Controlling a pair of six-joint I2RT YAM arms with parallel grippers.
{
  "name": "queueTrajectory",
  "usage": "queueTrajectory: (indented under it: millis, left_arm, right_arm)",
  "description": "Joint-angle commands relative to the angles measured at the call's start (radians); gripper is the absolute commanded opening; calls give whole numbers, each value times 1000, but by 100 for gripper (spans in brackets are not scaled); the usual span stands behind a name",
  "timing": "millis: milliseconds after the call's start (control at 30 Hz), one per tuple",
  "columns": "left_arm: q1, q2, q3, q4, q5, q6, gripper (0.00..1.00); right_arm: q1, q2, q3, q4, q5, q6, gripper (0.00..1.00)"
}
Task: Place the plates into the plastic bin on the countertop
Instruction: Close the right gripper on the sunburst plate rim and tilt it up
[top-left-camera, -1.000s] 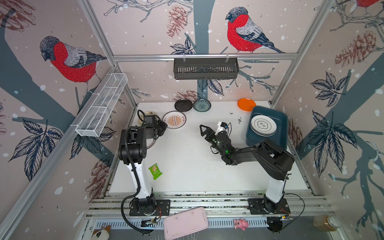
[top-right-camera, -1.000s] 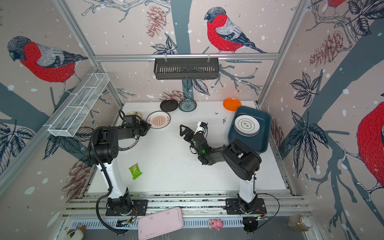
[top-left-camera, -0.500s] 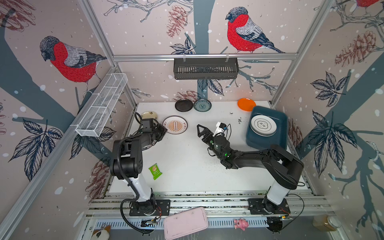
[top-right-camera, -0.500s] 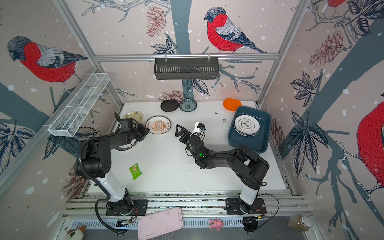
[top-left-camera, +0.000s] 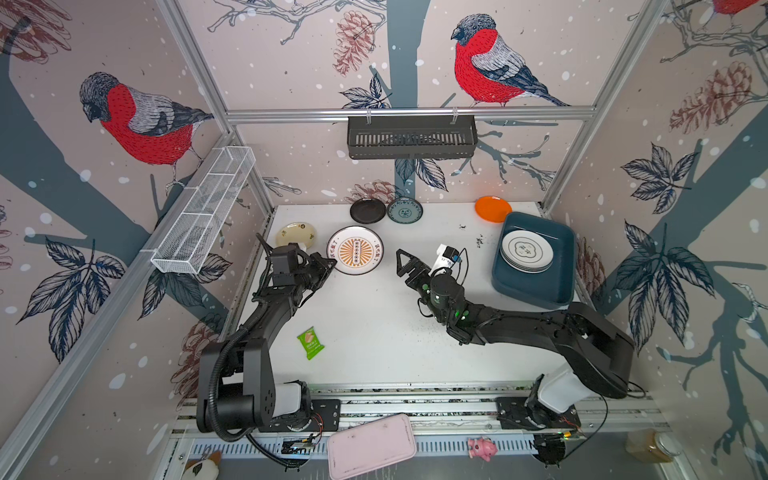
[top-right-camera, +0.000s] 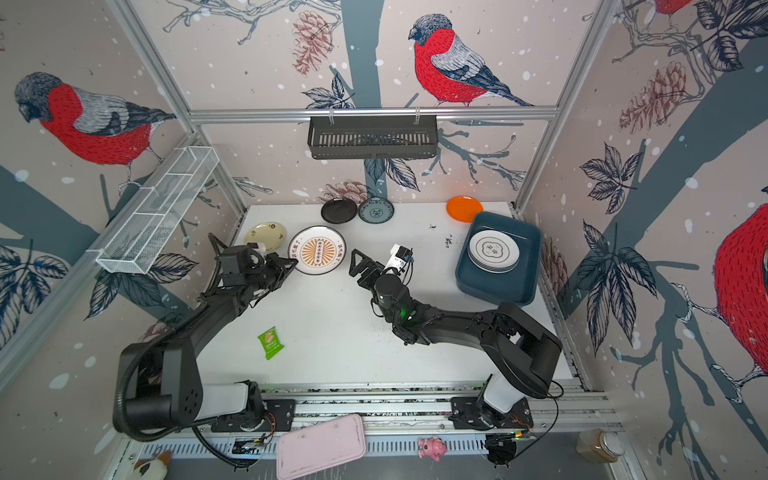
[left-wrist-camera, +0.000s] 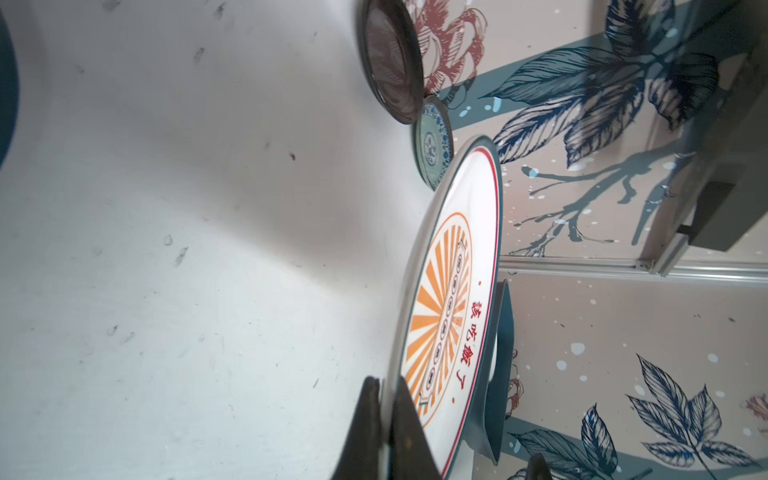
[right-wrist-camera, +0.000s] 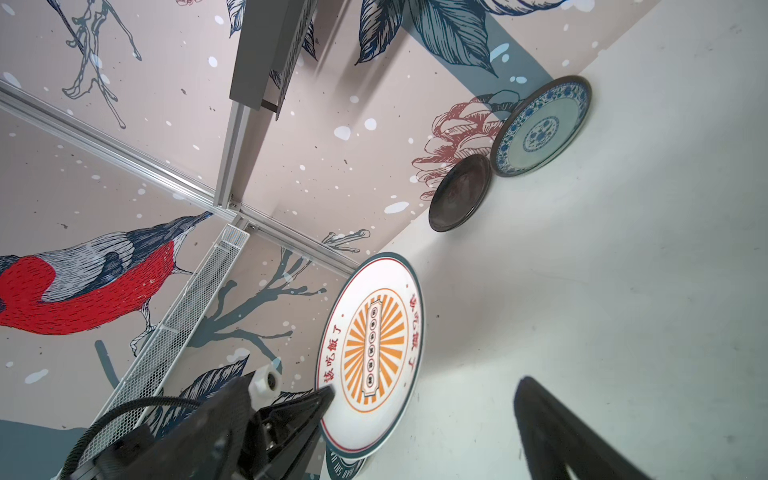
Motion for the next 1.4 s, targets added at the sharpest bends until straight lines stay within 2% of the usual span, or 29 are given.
queueTrajectory:
  millis: [0,67,133,267,500,867,1033,1133,1367]
  left_arm:
    - [-3,-40,13,-29,95,120,0]
    - [-5,-40,41,-87,125,213,0]
    - [-7,-30,51,-88,177,255,0]
    - [-7,-26,5,57,283,191,0]
    - [-7,-43,30,-31,279,268,0]
    - [-8,-19,31,-17,324,265,0]
    - [-7,-13,30,-13,332,260,0]
    - [-6,-12,30,-13,332,261,0]
    - [1,-9,33,-29,318,267,0]
  right_arm:
    - [-5,-34,-12,-38,-9,-53,100]
    - [-7,-50,-12,-76,-10,-63,100]
    - [-9,-61,-15,-103,-2,-66,100]
    - [-19,-74,-24,-129,-18,-74,100]
    - [-38,-80,-29,-164,-33,-68,100]
    - [-75,64,47,-121,-196,-59,96]
    - [-90,127,57,-44,-266,-34,86]
    - [-99,154,58,4,-309,-21,76]
    - [-102,176,67,12,-327,-9,49]
